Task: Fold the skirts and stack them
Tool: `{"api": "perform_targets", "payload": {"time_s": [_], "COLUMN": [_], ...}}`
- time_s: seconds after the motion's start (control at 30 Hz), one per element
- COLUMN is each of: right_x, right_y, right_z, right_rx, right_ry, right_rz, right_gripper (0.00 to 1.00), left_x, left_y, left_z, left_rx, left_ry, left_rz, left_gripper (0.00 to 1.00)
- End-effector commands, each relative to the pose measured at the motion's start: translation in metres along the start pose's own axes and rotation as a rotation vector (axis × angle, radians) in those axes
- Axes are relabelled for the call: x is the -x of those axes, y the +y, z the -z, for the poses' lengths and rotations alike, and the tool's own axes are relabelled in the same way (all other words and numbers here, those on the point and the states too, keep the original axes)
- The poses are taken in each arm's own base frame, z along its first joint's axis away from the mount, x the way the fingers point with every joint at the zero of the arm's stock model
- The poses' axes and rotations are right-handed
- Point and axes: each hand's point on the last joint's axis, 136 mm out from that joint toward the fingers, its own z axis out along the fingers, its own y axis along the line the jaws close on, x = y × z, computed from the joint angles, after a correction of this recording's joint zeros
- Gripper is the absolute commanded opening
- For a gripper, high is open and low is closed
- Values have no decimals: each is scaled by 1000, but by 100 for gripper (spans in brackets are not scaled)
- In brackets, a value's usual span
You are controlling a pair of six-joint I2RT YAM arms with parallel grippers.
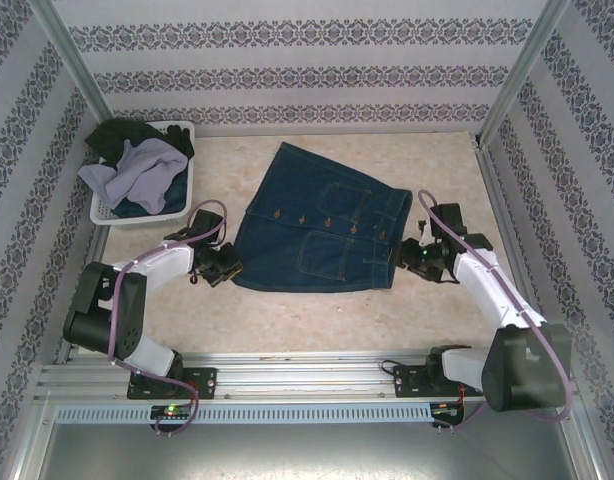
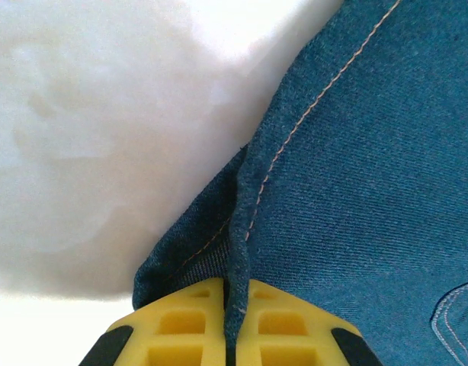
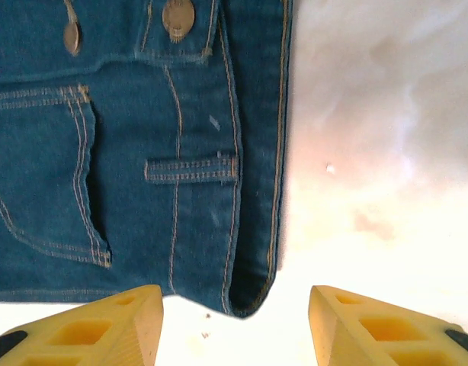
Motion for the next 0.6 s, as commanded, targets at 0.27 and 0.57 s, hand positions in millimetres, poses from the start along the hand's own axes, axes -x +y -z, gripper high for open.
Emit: {"api": "perform_targets", "payload": {"time_s": [0.27, 0.57], "right_x": [-29, -33], "right_y": [9, 14], "right_z": [-27, -27], "right_rx": [121, 127], "right_ry": [82, 76], "right_rz": [-35, -38], "right_gripper": [52, 39], "left_x": [2, -9], "left_y": [-15, -1], "left_z": [-7, -15], "left_rx": [-28, 8], "left_ry": [14, 49], "left_rz": [-5, -11], "left_gripper": [0, 0]}}
